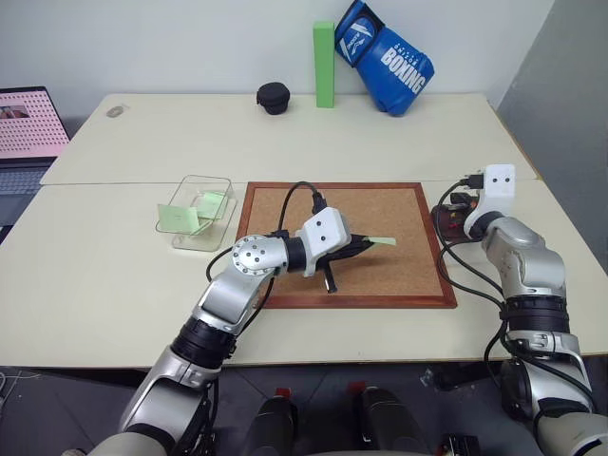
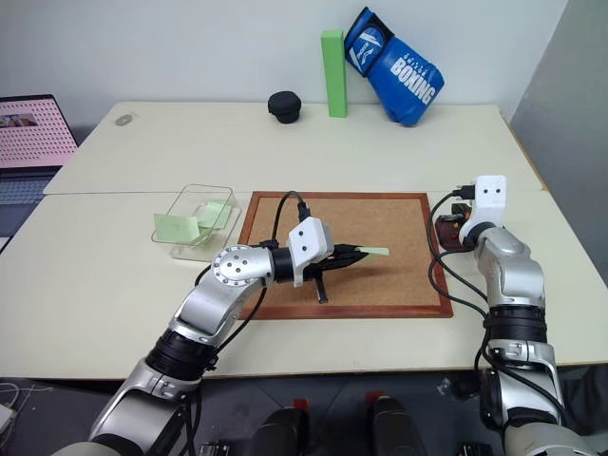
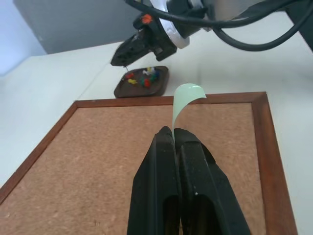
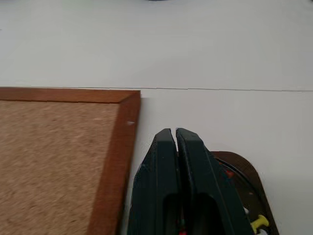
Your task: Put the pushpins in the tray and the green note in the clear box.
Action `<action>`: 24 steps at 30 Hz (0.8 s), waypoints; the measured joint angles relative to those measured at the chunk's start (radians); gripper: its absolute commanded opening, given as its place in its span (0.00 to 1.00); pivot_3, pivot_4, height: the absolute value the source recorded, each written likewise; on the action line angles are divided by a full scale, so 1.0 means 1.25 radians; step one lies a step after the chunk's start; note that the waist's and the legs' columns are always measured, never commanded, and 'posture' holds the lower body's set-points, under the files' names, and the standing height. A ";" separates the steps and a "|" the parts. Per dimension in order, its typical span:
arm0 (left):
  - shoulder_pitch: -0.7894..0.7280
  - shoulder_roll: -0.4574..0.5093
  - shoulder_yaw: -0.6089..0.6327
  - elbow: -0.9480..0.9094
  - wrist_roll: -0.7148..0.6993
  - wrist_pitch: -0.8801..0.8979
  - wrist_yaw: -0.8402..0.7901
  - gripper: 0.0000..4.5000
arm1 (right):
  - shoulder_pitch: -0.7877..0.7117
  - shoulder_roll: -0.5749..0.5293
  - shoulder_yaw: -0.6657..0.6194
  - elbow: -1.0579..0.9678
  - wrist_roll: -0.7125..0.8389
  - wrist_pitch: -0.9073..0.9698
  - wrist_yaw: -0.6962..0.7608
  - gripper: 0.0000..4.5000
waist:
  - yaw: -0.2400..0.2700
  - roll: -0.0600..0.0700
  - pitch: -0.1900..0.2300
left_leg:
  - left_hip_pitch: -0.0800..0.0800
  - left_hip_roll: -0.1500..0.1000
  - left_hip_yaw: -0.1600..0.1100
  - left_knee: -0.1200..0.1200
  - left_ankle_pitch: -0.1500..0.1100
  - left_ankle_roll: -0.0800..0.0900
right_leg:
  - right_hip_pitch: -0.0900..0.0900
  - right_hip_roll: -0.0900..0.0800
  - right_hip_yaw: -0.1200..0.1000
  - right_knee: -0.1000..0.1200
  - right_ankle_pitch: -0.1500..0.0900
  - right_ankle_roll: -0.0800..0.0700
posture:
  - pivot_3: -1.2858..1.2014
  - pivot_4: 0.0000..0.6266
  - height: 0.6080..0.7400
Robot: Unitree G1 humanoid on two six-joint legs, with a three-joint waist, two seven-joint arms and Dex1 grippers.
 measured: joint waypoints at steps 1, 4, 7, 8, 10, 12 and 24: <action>0.000 -0.001 0.000 0.000 0.000 -0.001 0.000 0.00 | -0.001 0.000 -0.001 0.008 0.000 0.000 -0.003 0.13 | 0.000 0.000 0.000 | 0.000 0.000 0.000 0.000 0.000 0.000 | 0.000 0.000 0.000 0.000 0.000 0.000 | 0.52 0.24 1.00; 0.000 -0.001 0.000 0.000 0.000 0.000 -0.002 0.00 | -0.005 -0.001 -0.009 0.041 0.000 -0.001 -0.014 0.29 | -0.001 0.000 0.000 | 0.000 0.000 0.000 0.000 0.000 0.000 | 0.000 0.000 0.000 0.000 0.000 0.000 | 0.52 0.24 1.00; 0.000 -0.001 0.000 0.000 -0.001 0.001 -0.006 0.00 | -0.007 -0.002 -0.011 0.062 -0.001 -0.008 -0.023 0.45 | -0.001 0.000 0.000 | 0.000 0.000 0.000 0.000 0.000 0.000 | 0.000 0.000 0.000 0.000 0.000 0.000 | 0.52 0.24 1.00; 0.000 0.000 0.000 0.000 -0.001 0.001 -0.007 0.00 | -0.007 -0.003 -0.011 0.067 -0.001 -0.012 -0.026 0.52 | -0.001 0.000 0.000 | 0.000 0.000 0.000 0.000 0.000 0.000 | 0.000 0.000 0.000 0.000 0.000 0.000 | 0.52 0.24 1.00; 0.000 0.000 0.000 0.002 -0.001 0.001 -0.012 0.00 | -0.010 -0.007 -0.010 0.077 -0.002 -0.023 -0.030 0.60 | -0.001 0.000 0.000 | 0.000 0.000 0.000 0.000 0.000 0.000 | 0.000 0.000 0.000 0.000 0.000 0.000 | 0.52 0.24 1.00; -0.001 -0.001 0.001 0.004 -0.001 0.002 -0.016 0.00 | -0.014 -0.014 -0.011 0.080 -0.002 -0.029 -0.032 0.69 | -0.001 0.000 0.000 | 0.000 0.000 0.000 0.000 0.000 0.000 | 0.000 0.000 0.000 0.000 0.000 0.000 | 0.52 0.24 1.00; -0.025 -0.021 0.096 0.004 -0.056 0.136 0.046 0.00 | 0.091 -0.029 0.083 -0.186 0.070 -0.040 0.173 0.97 | -0.008 0.000 0.000 | 0.000 0.001 -0.001 0.000 0.000 0.000 | 0.000 0.001 -0.001 0.000 -0.002 0.004 | 0.52 0.24 1.00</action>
